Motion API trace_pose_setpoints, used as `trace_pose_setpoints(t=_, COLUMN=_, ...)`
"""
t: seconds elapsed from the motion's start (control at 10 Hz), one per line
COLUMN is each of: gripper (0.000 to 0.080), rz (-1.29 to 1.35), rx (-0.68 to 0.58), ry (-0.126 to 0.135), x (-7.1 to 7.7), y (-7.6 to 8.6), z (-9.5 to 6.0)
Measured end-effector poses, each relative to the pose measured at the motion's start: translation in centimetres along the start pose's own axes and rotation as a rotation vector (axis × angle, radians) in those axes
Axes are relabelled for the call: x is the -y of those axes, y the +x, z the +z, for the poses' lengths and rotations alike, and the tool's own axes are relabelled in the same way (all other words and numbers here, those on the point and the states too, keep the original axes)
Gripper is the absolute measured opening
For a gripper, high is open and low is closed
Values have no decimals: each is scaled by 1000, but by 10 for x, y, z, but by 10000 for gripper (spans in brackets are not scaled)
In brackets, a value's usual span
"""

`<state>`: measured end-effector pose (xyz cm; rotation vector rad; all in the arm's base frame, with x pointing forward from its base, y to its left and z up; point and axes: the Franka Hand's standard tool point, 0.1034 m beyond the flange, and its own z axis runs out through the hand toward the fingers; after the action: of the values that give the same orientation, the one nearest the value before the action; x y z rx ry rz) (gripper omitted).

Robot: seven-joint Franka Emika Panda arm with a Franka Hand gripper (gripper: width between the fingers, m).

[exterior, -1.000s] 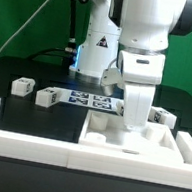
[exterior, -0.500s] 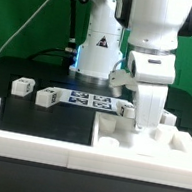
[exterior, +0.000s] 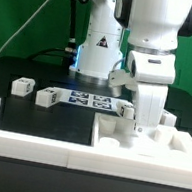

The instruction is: Assemble one leg

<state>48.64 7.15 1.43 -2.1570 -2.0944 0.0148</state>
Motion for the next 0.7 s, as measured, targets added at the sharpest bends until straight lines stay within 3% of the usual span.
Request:
trace_pose_setpoints(t=0.1, gripper=597, rz=0, rx=0, ry=0, x=0, y=0, z=0)
trace_pose_setpoints(t=0.7, gripper=649, rz=2, rx=0, ry=0, x=0, y=-1, z=0)
